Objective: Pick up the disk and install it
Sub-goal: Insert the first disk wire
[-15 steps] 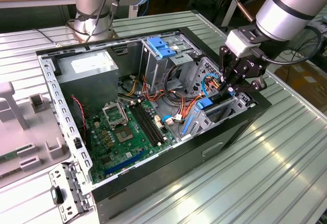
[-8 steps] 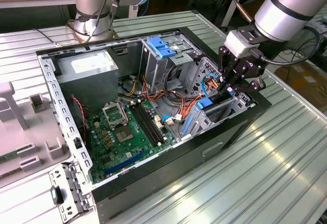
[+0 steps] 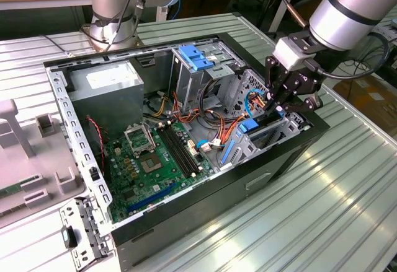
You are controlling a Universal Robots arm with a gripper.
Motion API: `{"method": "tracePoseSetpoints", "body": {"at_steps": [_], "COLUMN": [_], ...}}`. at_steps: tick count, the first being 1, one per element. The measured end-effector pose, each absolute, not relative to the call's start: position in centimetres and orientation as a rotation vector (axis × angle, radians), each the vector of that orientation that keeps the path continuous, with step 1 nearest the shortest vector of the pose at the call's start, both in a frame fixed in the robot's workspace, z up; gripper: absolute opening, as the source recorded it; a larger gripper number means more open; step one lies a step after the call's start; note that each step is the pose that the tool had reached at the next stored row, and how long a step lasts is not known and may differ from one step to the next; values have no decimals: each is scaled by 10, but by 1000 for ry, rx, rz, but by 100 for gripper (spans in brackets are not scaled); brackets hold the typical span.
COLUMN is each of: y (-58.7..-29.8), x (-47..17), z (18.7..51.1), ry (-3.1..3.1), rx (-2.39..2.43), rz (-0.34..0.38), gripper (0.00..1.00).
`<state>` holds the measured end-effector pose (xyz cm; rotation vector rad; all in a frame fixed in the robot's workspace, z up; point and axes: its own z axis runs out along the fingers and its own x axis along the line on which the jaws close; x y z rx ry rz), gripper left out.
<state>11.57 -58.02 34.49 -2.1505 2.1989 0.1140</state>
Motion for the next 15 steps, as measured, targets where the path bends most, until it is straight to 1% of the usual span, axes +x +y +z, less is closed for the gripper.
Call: {"method": "tracePoseSetpoints", "body": {"at_steps": [11, 12, 14, 15], "y": [-585, -585, -585, -585], "x": [116, 116, 116, 116], "z": [340, 340, 340, 340], "ry": [2190, 2189, 2189, 2188], "rx": [-2142, -2141, -2140, -2140], "rz": [133, 134, 135, 136], "gripper": [17, 18, 31, 31]}}
